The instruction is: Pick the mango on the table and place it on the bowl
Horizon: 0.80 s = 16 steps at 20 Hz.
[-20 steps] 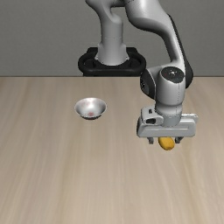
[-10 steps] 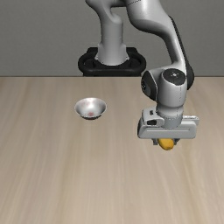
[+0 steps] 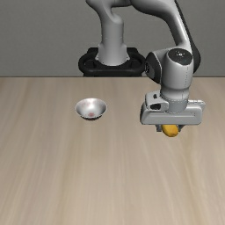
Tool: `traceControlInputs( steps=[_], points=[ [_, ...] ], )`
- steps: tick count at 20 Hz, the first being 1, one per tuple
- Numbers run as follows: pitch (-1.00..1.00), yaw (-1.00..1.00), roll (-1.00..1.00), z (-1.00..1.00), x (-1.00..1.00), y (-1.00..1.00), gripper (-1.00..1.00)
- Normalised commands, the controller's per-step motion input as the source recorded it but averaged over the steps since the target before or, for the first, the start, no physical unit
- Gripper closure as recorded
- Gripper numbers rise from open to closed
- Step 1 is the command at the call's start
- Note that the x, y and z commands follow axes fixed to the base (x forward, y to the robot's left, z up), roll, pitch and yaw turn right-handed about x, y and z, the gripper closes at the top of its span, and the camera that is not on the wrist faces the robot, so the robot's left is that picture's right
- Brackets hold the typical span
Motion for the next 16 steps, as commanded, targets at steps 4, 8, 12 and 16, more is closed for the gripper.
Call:
traceControlInputs(
  steps=[4,8,12,16],
  points=[
    [0.00,0.00,0.00,0.75,-0.25,0.00,1.00],
    [0.00,0.00,0.00,0.00,-1.00,0.00,1.00],
    [0.00,0.00,0.00,0.00,-1.00,0.00,1.00],
    [0.00,0.00,0.00,0.00,-0.75,-0.50,1.00]
  ],
)
